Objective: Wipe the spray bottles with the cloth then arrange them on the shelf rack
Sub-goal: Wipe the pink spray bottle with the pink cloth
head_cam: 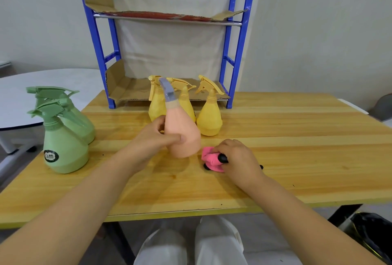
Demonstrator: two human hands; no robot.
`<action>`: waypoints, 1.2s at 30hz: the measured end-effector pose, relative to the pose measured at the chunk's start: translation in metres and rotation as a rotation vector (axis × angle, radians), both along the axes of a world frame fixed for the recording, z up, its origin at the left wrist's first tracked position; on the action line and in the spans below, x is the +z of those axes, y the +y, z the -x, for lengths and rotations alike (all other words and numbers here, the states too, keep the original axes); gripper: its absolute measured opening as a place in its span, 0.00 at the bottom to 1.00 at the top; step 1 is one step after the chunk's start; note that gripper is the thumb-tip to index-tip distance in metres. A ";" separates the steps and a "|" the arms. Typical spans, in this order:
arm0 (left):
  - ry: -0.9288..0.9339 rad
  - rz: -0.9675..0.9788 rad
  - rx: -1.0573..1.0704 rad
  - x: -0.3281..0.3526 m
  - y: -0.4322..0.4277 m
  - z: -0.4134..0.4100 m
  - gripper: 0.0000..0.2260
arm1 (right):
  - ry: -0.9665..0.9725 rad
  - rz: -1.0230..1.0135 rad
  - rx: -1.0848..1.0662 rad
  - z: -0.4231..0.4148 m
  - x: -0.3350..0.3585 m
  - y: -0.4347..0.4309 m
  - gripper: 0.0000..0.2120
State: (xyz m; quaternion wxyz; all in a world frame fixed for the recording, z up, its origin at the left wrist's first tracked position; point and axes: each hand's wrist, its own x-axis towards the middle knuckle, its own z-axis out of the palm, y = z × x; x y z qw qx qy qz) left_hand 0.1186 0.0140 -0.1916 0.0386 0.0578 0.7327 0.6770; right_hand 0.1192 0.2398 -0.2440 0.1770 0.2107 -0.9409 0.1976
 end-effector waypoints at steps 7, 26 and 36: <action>-0.280 -0.453 0.037 0.021 0.004 -0.018 0.24 | 0.367 0.484 0.052 -0.021 0.018 -0.005 0.16; -0.588 -0.741 0.138 0.026 0.021 -0.029 0.34 | 0.689 0.467 0.193 -0.027 0.030 -0.055 0.11; -0.639 -0.625 0.068 0.018 0.018 -0.028 0.35 | 0.667 0.374 0.183 -0.010 0.038 -0.025 0.09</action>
